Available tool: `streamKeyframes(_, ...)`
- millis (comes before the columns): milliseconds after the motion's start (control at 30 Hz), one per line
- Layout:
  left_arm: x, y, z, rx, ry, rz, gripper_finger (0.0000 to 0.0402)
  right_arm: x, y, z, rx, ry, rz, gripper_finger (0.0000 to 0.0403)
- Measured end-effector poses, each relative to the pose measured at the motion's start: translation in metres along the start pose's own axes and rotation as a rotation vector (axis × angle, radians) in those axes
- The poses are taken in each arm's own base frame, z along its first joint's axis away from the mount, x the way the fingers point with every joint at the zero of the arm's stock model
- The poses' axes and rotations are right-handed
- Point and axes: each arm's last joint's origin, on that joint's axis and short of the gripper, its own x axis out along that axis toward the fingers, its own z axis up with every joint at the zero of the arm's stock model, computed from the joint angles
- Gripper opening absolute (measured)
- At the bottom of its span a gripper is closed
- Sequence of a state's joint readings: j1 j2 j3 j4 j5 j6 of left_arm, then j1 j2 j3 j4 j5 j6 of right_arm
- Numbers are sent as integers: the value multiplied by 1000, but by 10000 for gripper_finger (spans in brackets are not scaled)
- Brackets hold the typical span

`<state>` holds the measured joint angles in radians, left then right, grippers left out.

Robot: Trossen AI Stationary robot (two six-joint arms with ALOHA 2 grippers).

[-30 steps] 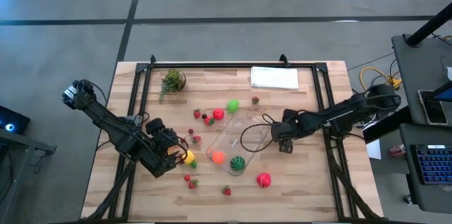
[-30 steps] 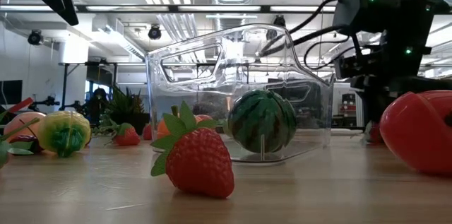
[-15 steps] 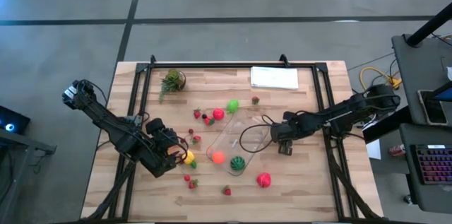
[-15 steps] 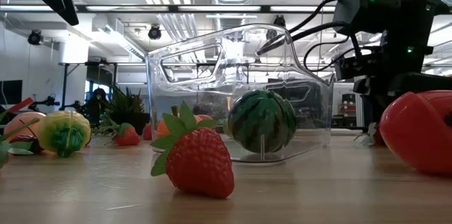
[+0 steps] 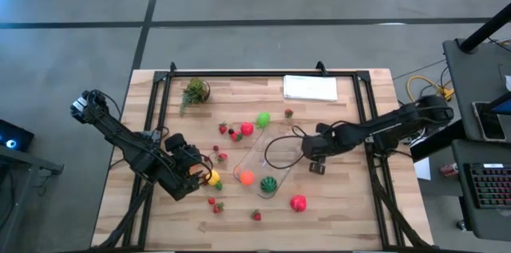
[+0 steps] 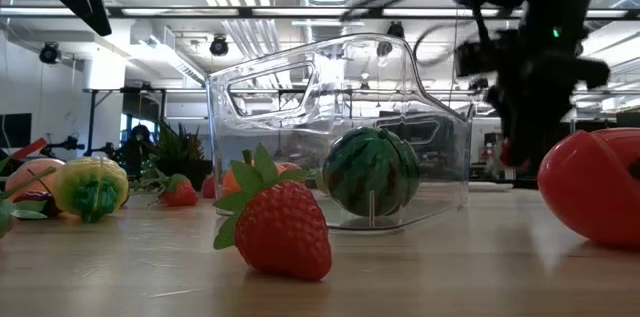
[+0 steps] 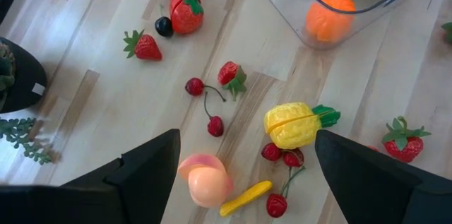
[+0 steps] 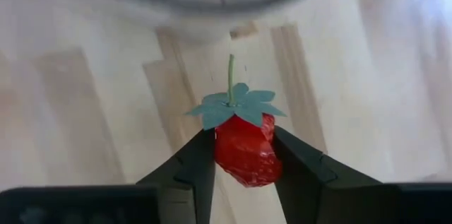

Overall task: Pick and placing Produce into tupperware
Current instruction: Put the red strawberry into the transparent bin

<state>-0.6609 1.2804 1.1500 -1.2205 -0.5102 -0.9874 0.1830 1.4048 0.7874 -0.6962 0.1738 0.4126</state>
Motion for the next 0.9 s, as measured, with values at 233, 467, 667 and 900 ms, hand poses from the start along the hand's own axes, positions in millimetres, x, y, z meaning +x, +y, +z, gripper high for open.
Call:
streamKeyframes(233,0,0,0,-2,-3,-1,312,-72,2,25,13,-146,68,129)
streamKeyframes(467,0,0,2,-5,-41,19,312,-113,13,65,25,-292,124,127)
streamKeyframes(667,0,0,2,-5,-45,21,312,-76,42,110,-10,-196,219,134)
streamKeyframes(900,0,0,1,-7,-39,17,312,-49,54,131,-57,-56,79,207)
